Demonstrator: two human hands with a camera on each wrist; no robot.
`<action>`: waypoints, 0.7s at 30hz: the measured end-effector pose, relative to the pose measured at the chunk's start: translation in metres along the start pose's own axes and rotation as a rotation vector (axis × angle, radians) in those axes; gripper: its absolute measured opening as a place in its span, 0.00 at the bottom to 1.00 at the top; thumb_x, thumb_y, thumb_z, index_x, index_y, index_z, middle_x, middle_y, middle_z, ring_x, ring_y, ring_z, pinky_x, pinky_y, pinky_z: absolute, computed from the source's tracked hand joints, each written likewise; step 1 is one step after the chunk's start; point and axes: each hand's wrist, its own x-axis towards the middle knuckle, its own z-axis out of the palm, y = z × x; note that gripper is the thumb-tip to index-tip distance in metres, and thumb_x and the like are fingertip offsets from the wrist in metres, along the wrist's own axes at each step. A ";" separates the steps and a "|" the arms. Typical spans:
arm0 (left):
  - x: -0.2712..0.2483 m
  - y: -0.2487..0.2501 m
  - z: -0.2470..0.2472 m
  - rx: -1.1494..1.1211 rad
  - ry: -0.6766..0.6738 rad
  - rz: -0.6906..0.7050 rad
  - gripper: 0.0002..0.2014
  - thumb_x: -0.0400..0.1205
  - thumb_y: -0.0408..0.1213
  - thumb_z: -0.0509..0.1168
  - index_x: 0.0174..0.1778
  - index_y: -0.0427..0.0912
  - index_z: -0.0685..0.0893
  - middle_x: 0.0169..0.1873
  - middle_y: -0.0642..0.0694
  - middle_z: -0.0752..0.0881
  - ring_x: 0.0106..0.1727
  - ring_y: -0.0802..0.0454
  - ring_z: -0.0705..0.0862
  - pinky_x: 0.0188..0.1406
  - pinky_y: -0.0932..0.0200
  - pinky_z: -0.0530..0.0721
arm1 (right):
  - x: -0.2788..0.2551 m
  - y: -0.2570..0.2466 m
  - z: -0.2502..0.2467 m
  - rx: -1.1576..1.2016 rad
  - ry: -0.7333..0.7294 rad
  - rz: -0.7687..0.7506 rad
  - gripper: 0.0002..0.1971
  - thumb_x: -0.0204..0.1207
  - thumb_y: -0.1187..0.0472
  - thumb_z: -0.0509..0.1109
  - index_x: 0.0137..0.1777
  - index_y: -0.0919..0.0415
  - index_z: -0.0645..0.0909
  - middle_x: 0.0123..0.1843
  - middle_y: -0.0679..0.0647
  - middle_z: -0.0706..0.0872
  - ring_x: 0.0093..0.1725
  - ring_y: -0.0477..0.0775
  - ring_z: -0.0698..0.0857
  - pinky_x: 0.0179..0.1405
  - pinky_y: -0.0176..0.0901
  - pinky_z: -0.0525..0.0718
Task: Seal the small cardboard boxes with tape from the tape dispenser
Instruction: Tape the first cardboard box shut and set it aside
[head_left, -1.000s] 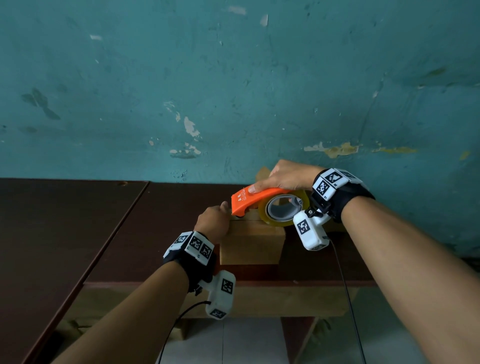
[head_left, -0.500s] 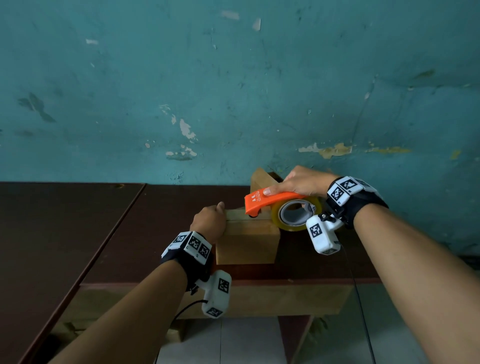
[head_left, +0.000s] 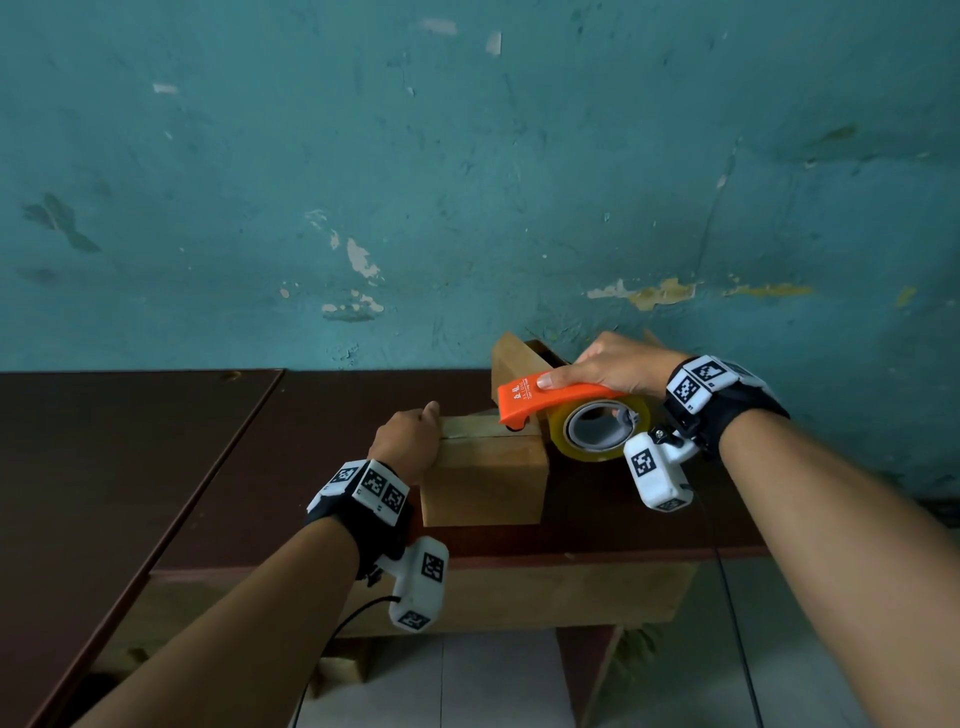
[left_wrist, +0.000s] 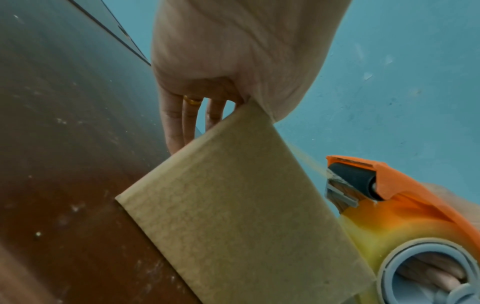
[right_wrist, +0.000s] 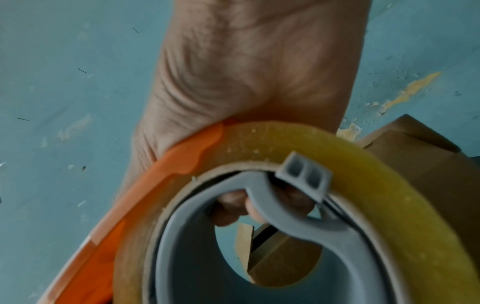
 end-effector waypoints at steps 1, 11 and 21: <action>0.001 0.000 0.000 -0.006 -0.008 0.004 0.28 0.92 0.59 0.47 0.63 0.42 0.86 0.57 0.38 0.86 0.60 0.37 0.86 0.66 0.38 0.86 | -0.001 0.002 -0.001 0.006 -0.001 0.003 0.51 0.41 0.10 0.75 0.39 0.62 0.86 0.32 0.59 0.84 0.34 0.58 0.83 0.44 0.46 0.80; 0.003 -0.001 0.001 0.004 -0.008 0.003 0.29 0.92 0.60 0.46 0.61 0.43 0.86 0.57 0.38 0.87 0.61 0.37 0.86 0.67 0.38 0.85 | -0.021 0.023 -0.016 0.030 0.054 0.056 0.40 0.50 0.17 0.77 0.30 0.60 0.85 0.30 0.58 0.85 0.31 0.57 0.85 0.41 0.44 0.81; 0.002 0.000 0.000 0.027 -0.007 -0.001 0.28 0.92 0.60 0.46 0.56 0.44 0.85 0.53 0.39 0.86 0.57 0.39 0.87 0.65 0.40 0.87 | -0.031 0.035 -0.020 0.034 0.059 0.034 0.50 0.41 0.10 0.75 0.35 0.61 0.86 0.33 0.61 0.85 0.34 0.57 0.85 0.47 0.46 0.81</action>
